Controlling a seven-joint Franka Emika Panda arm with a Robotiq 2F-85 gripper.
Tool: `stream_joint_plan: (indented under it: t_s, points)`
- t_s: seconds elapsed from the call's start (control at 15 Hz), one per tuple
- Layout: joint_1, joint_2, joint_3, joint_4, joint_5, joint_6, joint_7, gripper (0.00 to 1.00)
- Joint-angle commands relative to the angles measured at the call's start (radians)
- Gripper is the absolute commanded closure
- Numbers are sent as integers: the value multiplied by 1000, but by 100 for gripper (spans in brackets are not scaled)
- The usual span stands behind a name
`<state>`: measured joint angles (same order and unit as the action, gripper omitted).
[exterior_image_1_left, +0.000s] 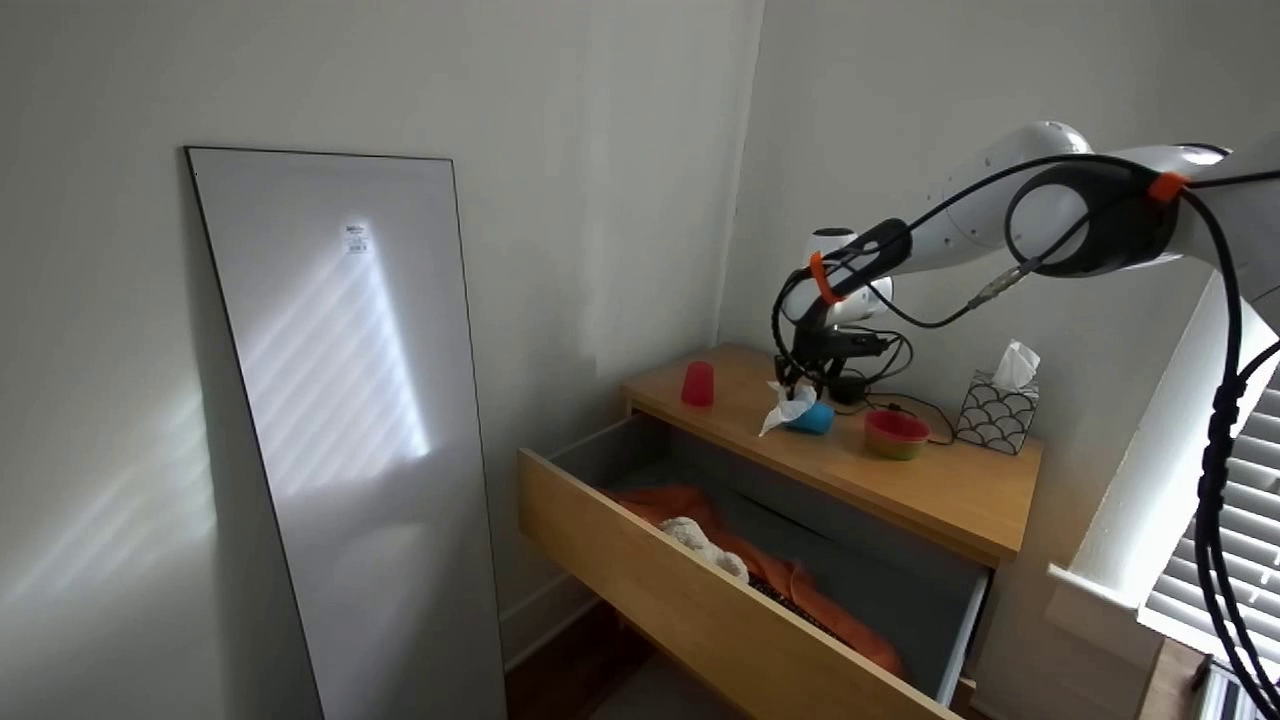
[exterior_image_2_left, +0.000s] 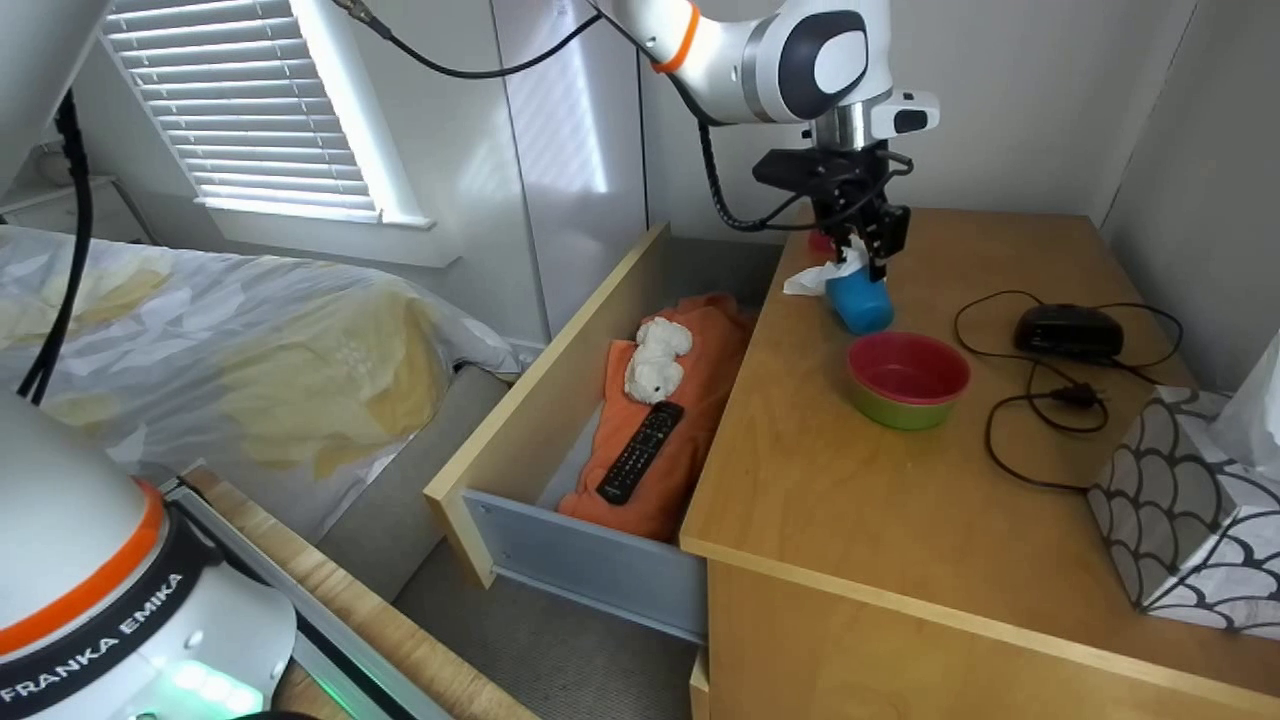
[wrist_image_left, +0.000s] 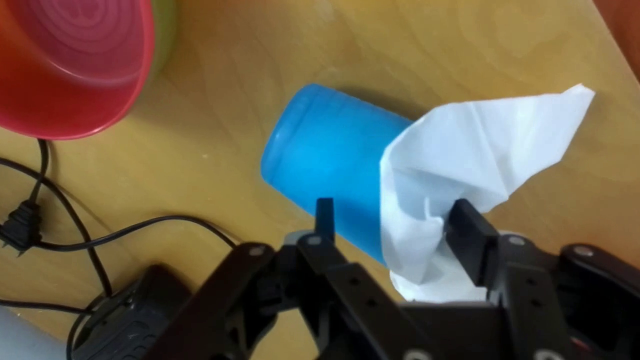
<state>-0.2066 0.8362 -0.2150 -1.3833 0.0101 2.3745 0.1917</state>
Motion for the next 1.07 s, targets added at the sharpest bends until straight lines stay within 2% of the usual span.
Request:
stream_joint_plan:
  t_s: [0.0,0.2,0.33,0.6,0.67,1.0]
  points:
    - [8,52,-15,76,-17,-52,37,40]
    - [5,64,-12,103,-11,-67,40,33]
    - [9,73,-17,116,-16,-70,53,37]
    - [11,93,-33,136,-26,-87,73,51]
    - [11,98,-34,141,-27,-93,76,51]
    - [12,113,-44,154,-34,-100,92,98]
